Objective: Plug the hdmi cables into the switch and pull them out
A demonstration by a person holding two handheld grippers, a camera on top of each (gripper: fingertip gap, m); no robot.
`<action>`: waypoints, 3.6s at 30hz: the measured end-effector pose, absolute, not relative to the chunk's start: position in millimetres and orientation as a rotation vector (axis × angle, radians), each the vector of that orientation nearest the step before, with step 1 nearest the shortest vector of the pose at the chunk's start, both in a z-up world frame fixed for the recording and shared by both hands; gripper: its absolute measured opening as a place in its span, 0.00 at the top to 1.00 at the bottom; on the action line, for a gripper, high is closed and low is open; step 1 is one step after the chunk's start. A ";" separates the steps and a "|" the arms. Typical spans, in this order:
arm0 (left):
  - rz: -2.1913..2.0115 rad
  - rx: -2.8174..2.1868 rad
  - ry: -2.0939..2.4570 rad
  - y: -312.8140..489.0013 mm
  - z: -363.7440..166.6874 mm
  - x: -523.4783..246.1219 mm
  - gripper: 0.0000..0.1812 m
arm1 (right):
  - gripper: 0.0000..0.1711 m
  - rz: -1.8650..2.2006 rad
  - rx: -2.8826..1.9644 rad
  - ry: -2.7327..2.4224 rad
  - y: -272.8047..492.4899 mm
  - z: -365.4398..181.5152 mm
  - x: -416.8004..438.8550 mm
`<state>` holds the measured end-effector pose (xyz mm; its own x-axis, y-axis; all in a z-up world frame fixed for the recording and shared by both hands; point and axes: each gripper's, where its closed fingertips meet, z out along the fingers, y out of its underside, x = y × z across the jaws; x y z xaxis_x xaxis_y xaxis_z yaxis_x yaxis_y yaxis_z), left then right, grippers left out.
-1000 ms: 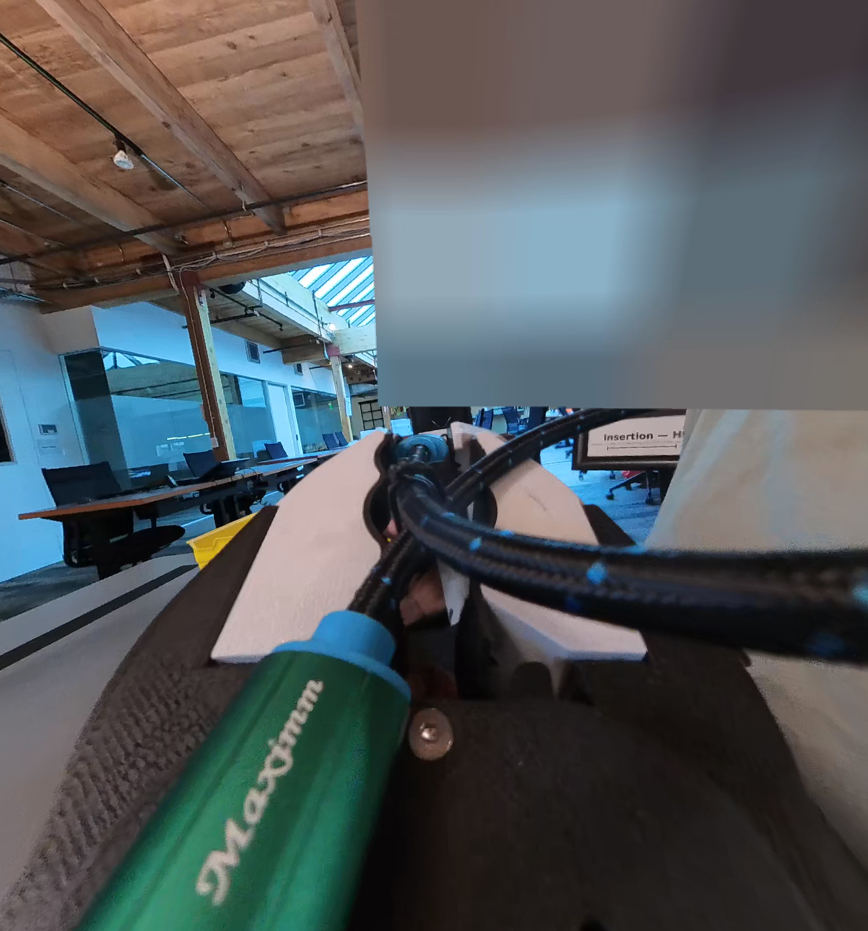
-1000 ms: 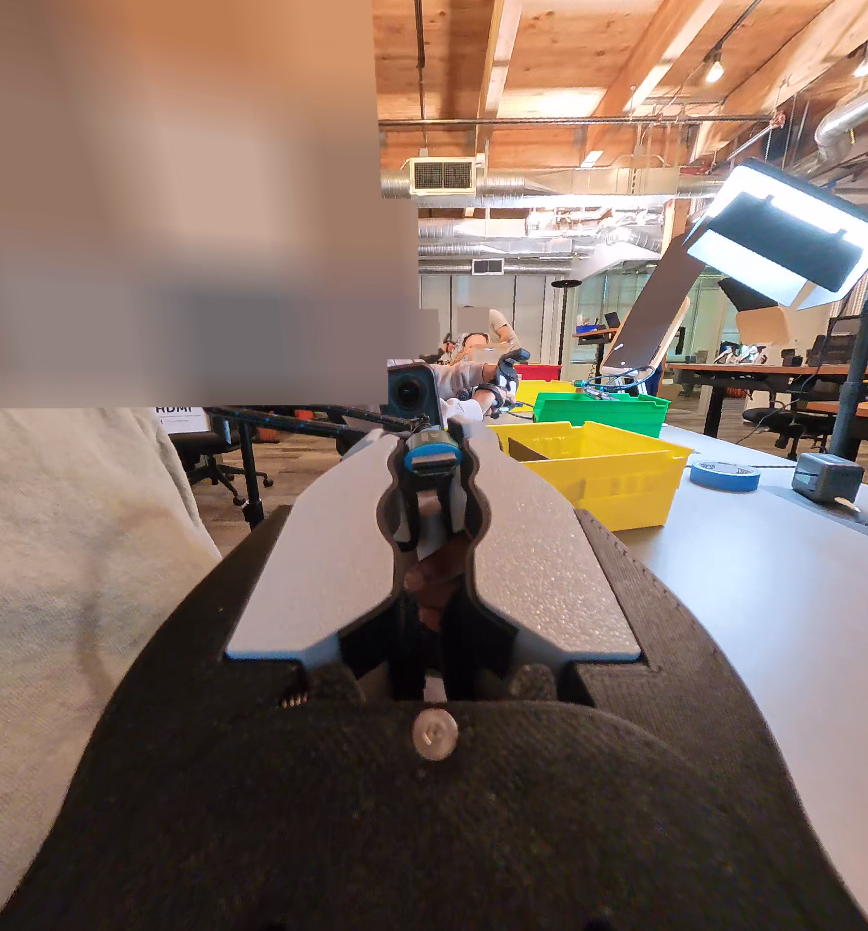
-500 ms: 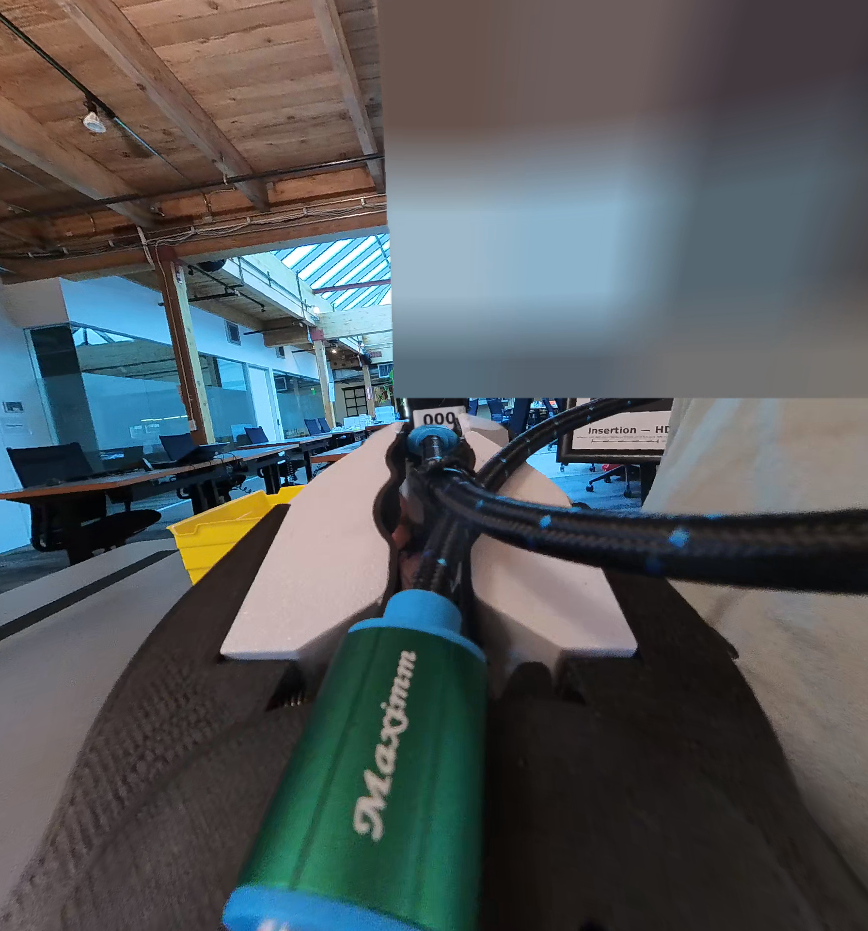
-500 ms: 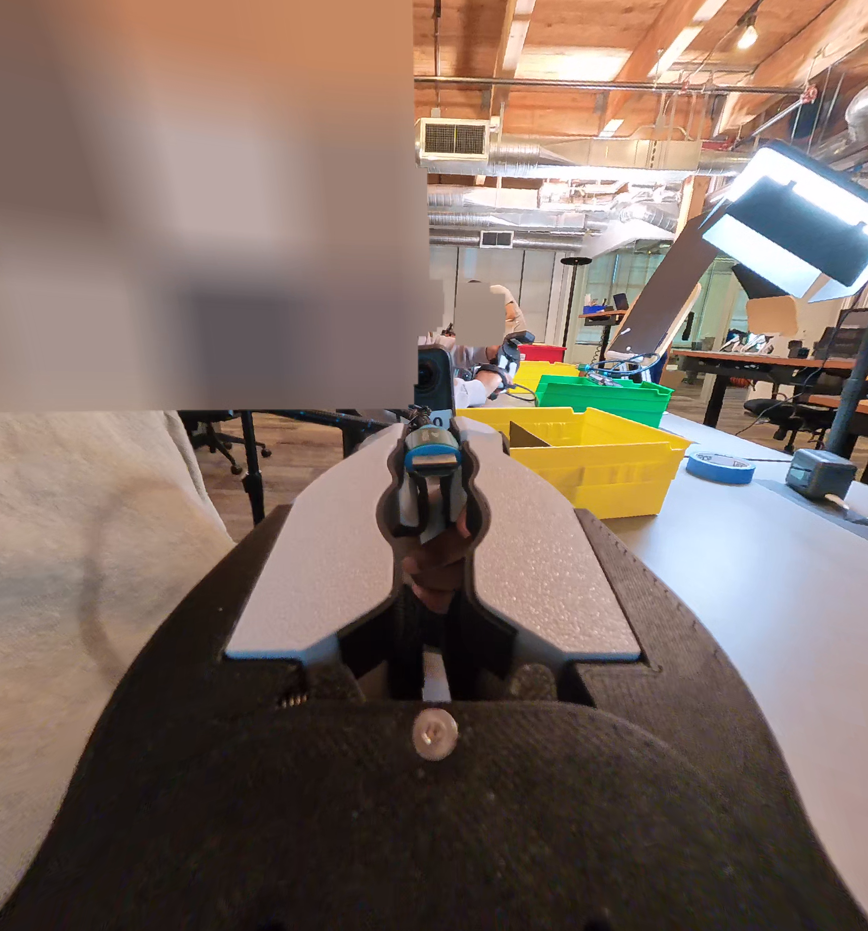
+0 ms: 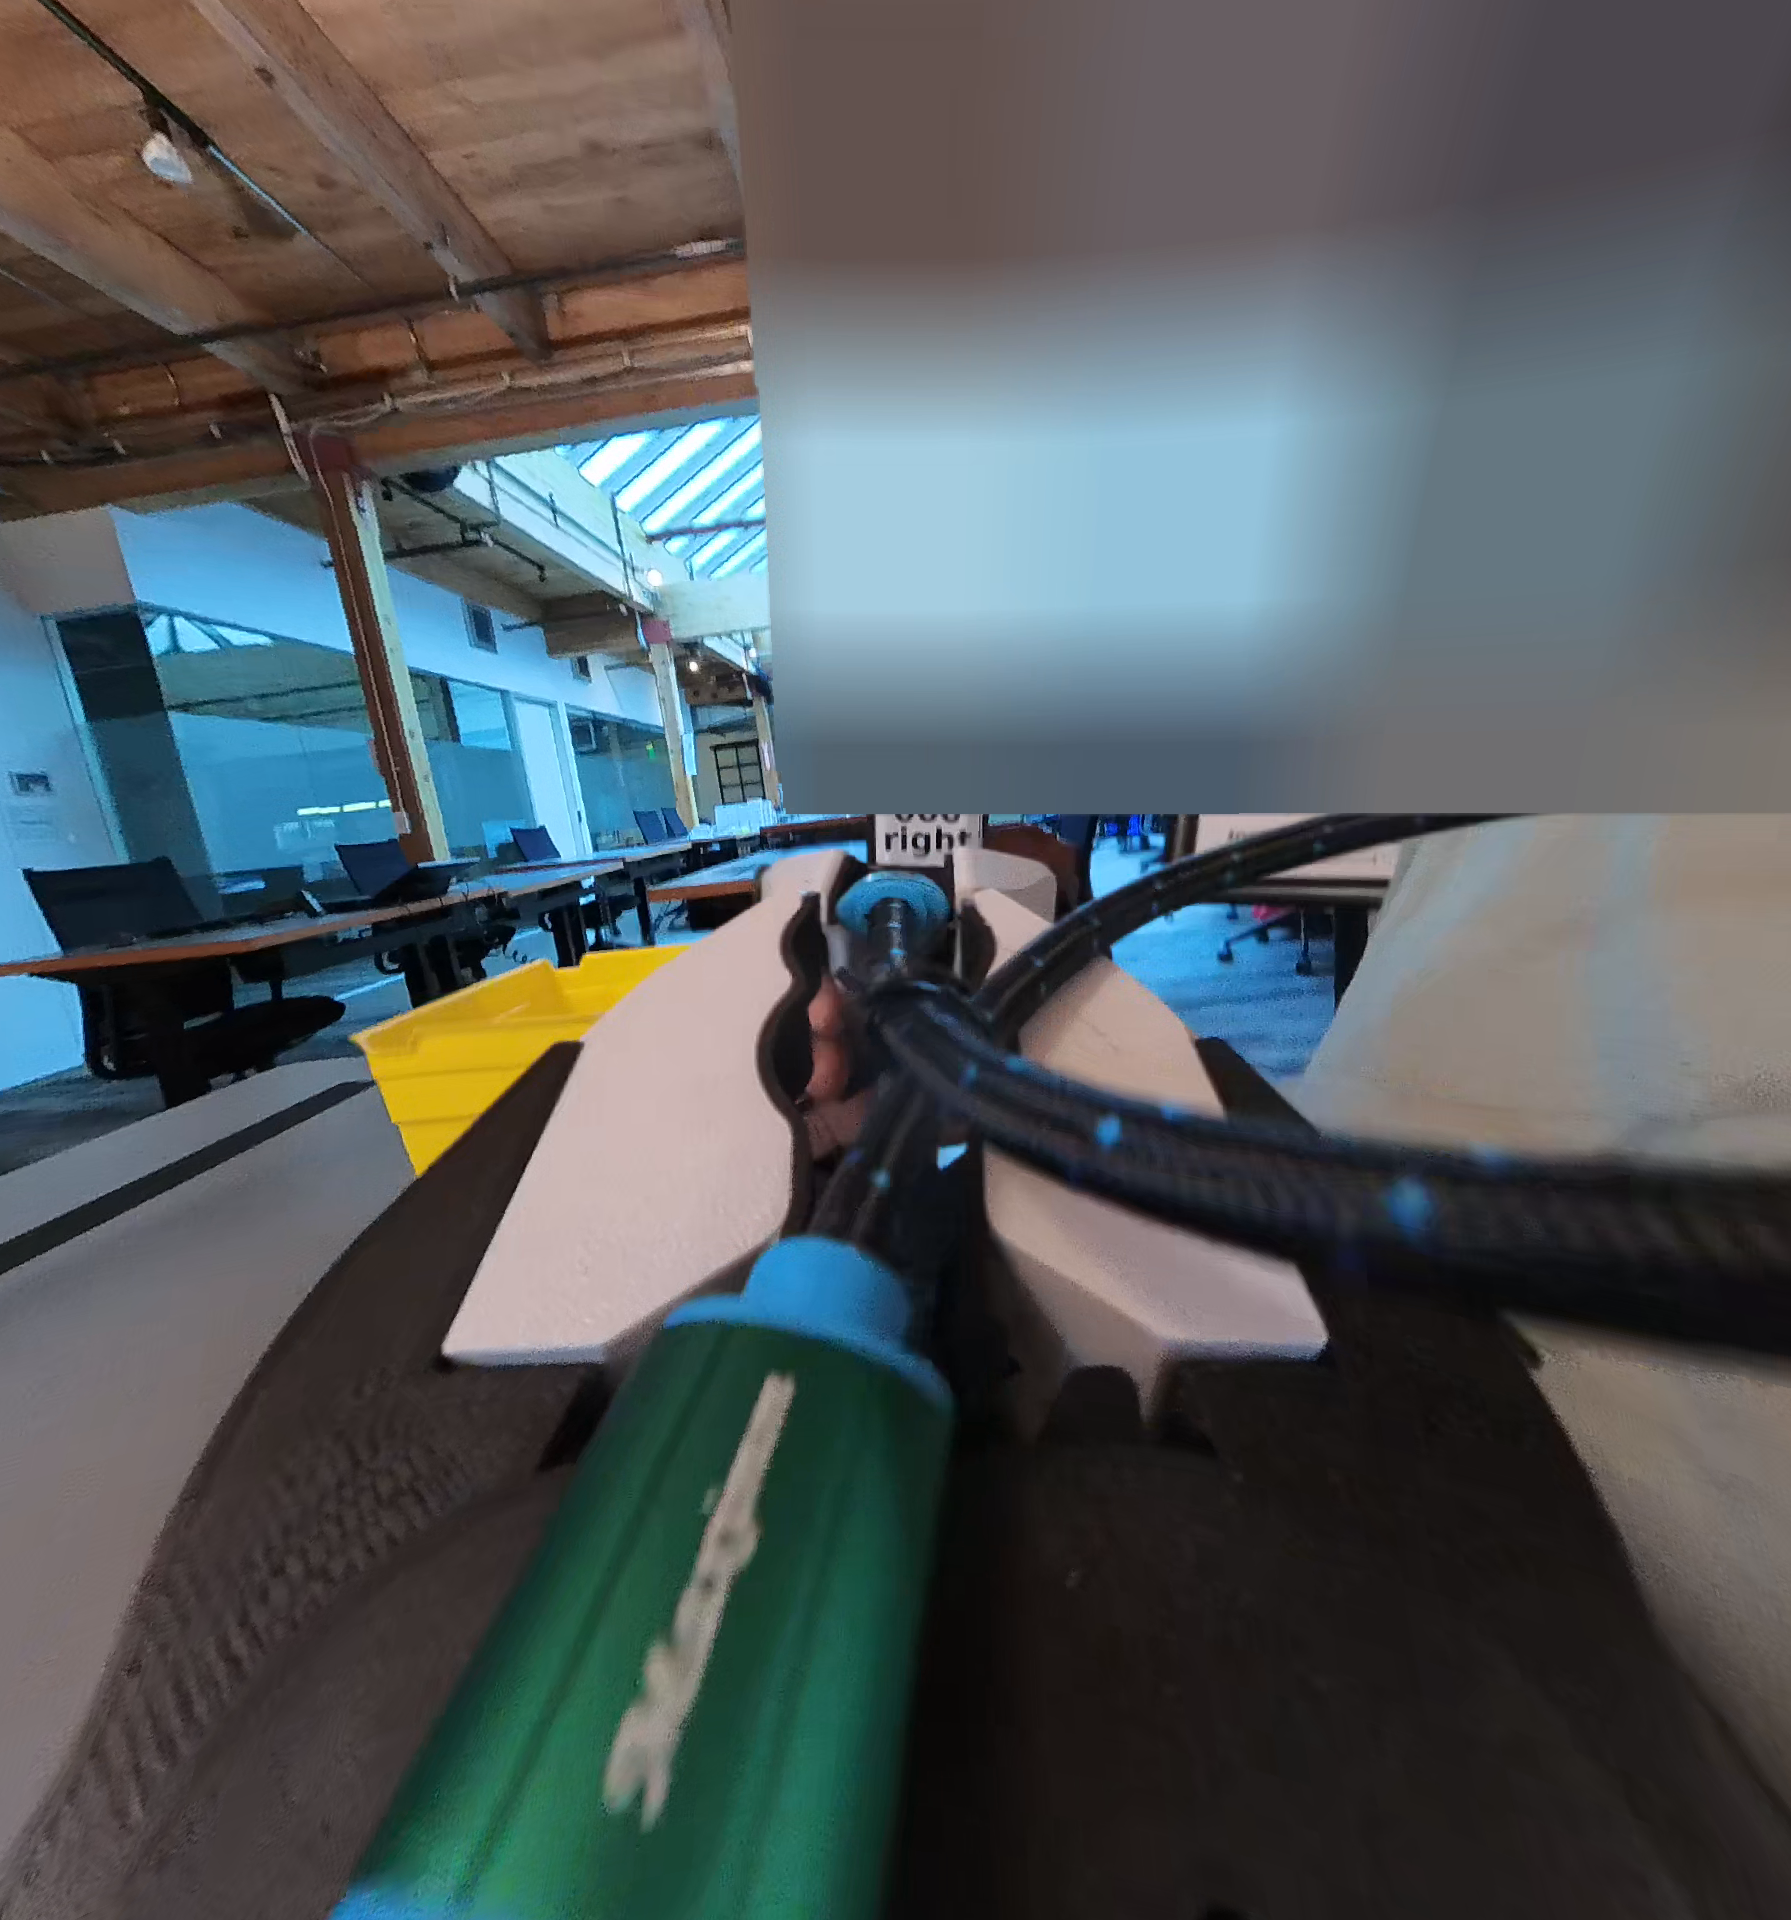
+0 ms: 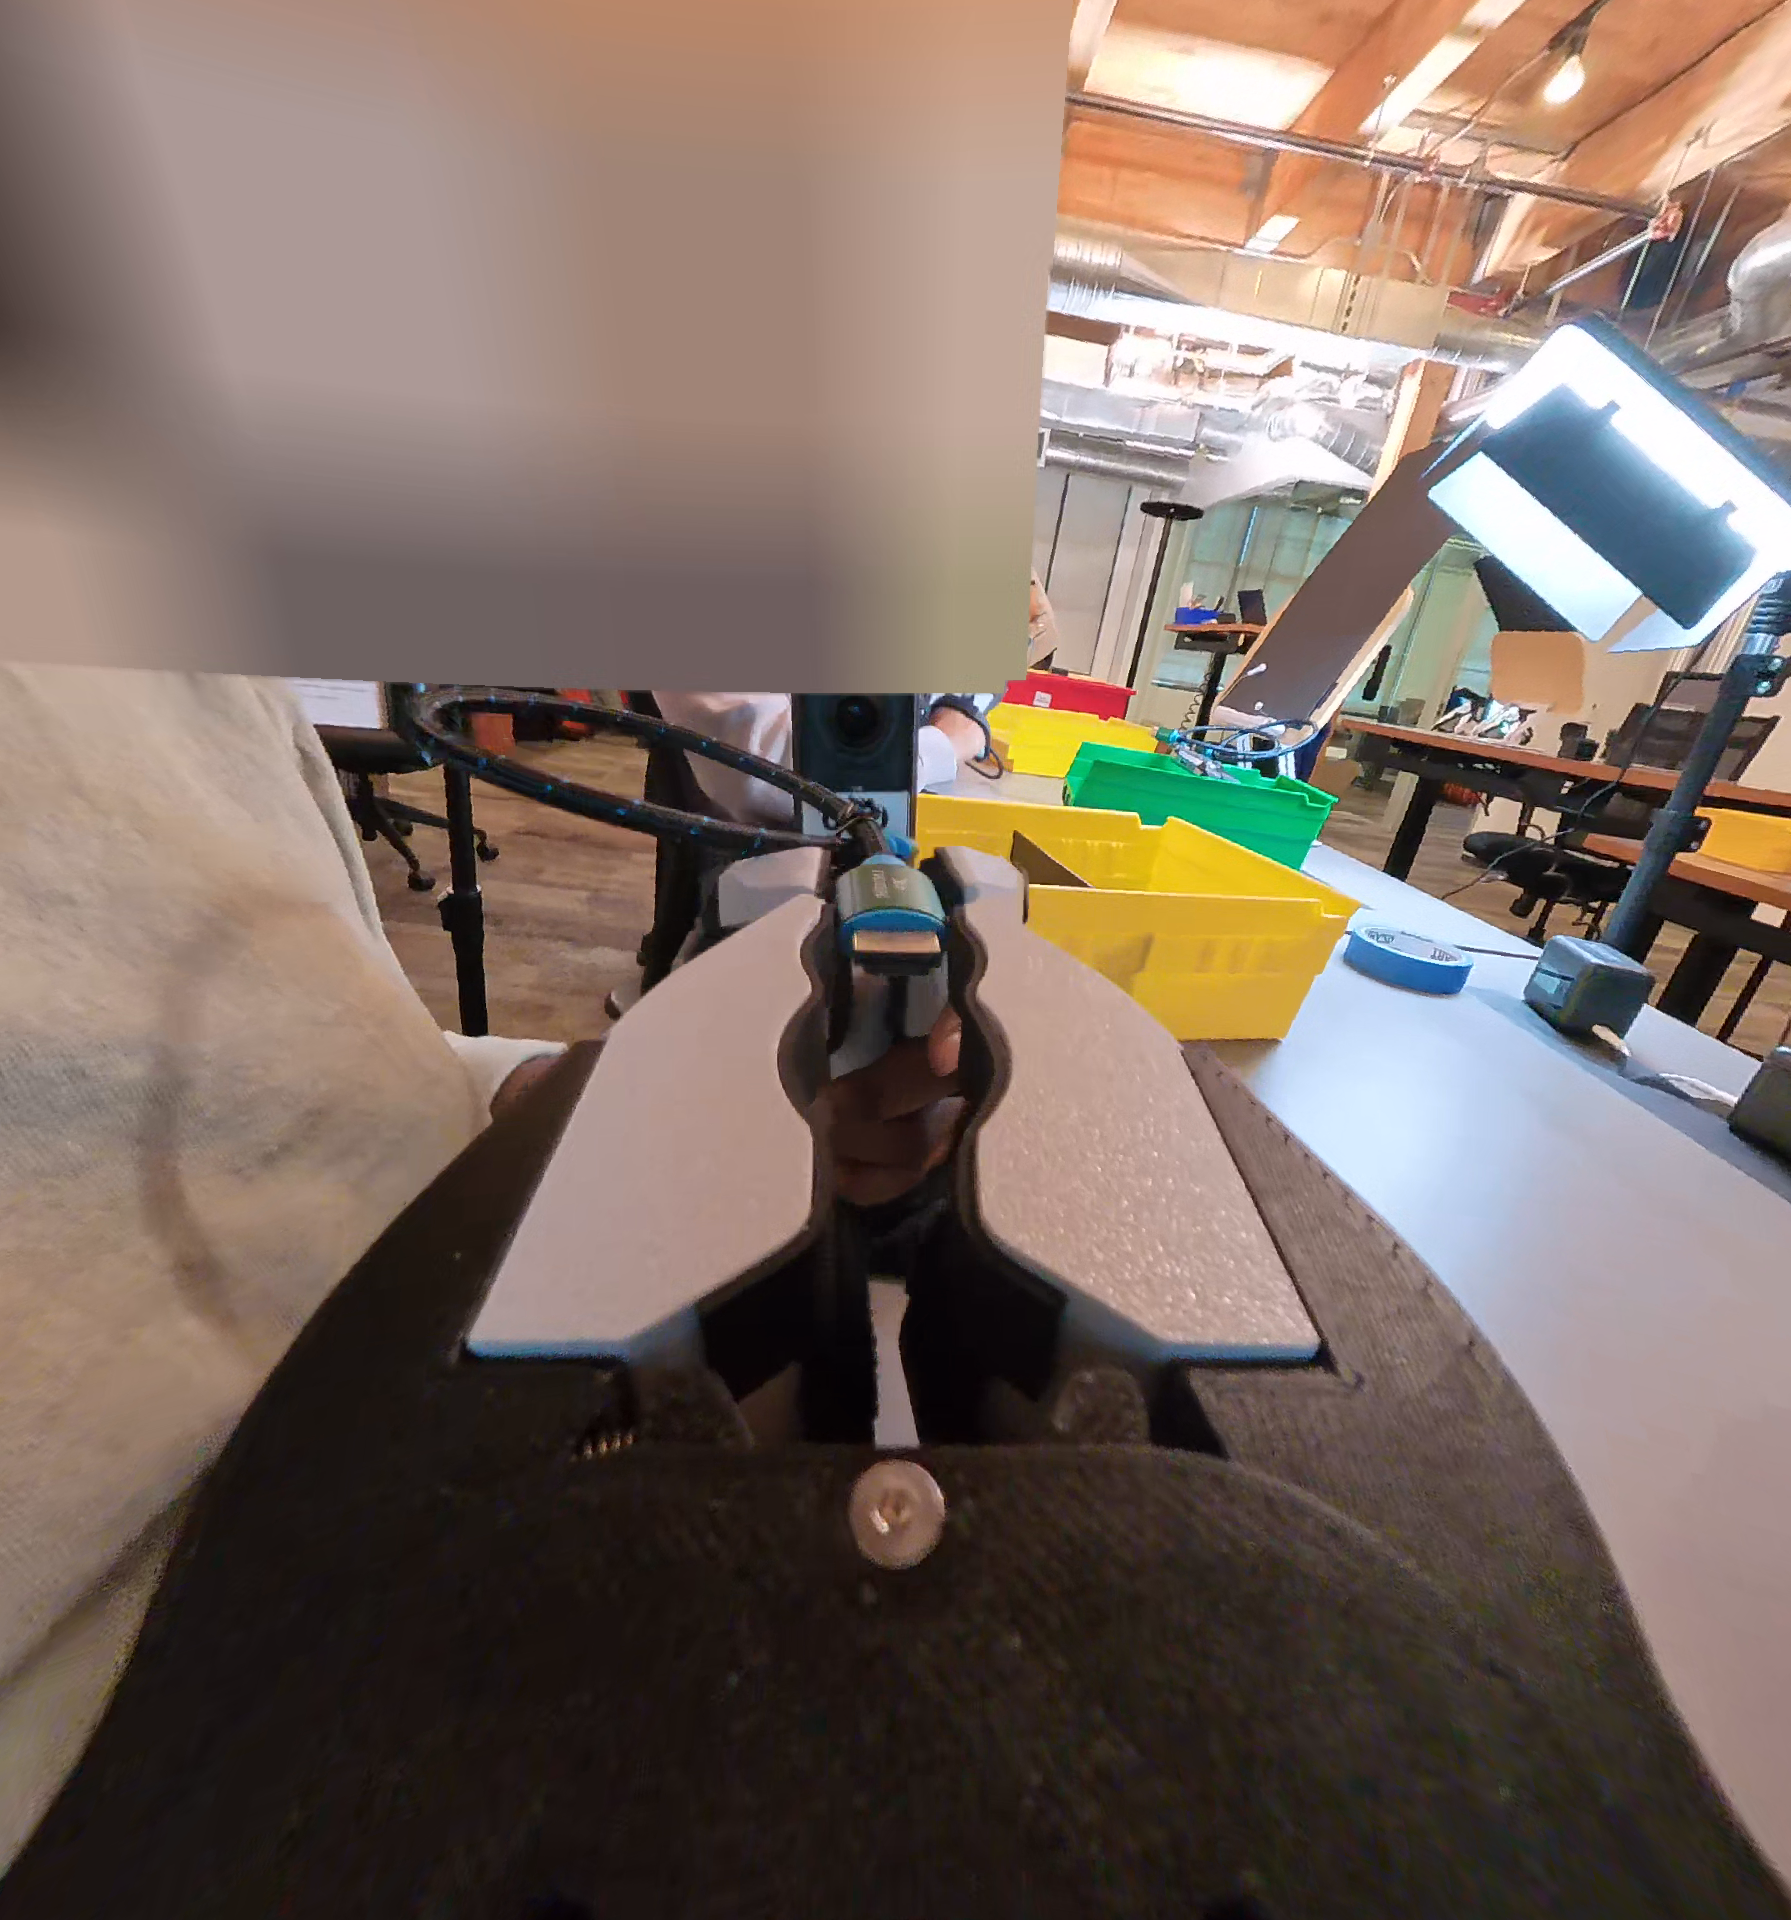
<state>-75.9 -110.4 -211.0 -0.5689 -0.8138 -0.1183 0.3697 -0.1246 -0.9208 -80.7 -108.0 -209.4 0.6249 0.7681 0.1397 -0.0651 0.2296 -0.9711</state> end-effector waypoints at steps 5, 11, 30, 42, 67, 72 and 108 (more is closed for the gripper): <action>-1.789 -0.533 1.352 -114.6 -214.4 -75.9 0.87 | 0.88 0.654 -1.222 -0.727 -107.9 -212.0 -83.6; -1.723 -0.547 1.371 -109.5 -217.8 -75.6 0.88 | 0.83 0.514 -1.276 -0.820 -110.0 -222.1 -71.2; -1.526 -0.619 1.358 -77.9 -220.0 -84.3 0.89 | 0.73 0.162 -2.118 -1.499 -101.6 -379.1 -0.3; -1.373 -0.654 1.354 -67.7 -224.8 -78.8 0.89 | 0.77 0.423 -1.558 -0.994 -108.8 -291.5 -9.9; -1.285 -0.590 1.684 -107.5 -263.1 -65.6 0.88 | 0.77 0.476 -1.617 -1.047 -122.7 -304.2 -19.0; -1.297 -0.611 1.694 -106.9 -264.5 -65.7 0.88 | 0.77 0.465 -1.626 -1.051 -121.9 -306.2 -19.1; -1.229 -0.616 1.810 -119.4 -281.3 -55.2 0.88 | 0.77 0.412 -1.719 -0.946 -106.0 -317.4 -4.6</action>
<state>-55.2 -119.4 -281.3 -0.5250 -0.7678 -0.3672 0.0578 0.3982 -0.9155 -4.6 -106.0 -317.4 0.6237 0.7612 0.1775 0.3882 -0.1045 -0.9156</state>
